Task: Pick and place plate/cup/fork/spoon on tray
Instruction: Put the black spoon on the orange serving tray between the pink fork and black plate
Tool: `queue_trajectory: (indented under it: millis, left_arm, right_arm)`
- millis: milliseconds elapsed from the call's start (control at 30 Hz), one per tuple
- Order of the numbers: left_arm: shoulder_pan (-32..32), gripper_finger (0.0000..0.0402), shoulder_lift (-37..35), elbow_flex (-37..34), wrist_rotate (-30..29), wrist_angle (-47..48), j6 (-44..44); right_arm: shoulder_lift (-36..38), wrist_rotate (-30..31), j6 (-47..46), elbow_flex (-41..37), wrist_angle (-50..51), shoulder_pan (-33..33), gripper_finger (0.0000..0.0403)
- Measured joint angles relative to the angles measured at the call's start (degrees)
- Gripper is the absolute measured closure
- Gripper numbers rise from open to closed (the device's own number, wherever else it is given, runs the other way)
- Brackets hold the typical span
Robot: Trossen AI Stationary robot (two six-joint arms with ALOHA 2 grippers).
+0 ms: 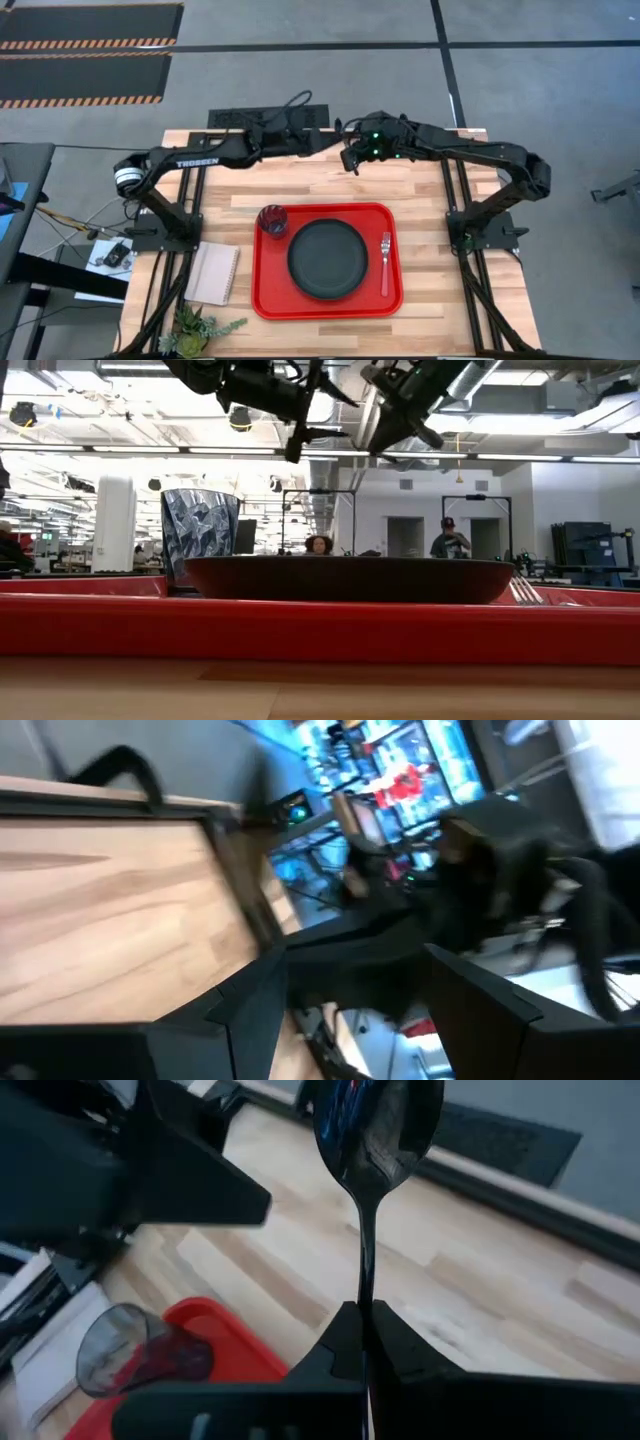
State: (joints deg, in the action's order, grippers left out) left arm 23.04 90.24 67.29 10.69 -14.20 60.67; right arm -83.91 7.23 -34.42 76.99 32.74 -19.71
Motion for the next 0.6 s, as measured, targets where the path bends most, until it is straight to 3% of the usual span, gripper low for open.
queue_trajectory:
  millis: [367,600]
  left_arm:
    - [-3.2,0.02,1.77,-0.03,-3.37,1.5,-0.95]
    - [-3.23,0.0218,1.17,-0.01,6.07,3.26,-2.96]
  right_arm:
    - [-1.4,0.2,-1.13,-0.04,2.27,3.28,0.0393]
    - [1.45,0.9,-5.64,-0.11,18.5,9.83,0.0392]
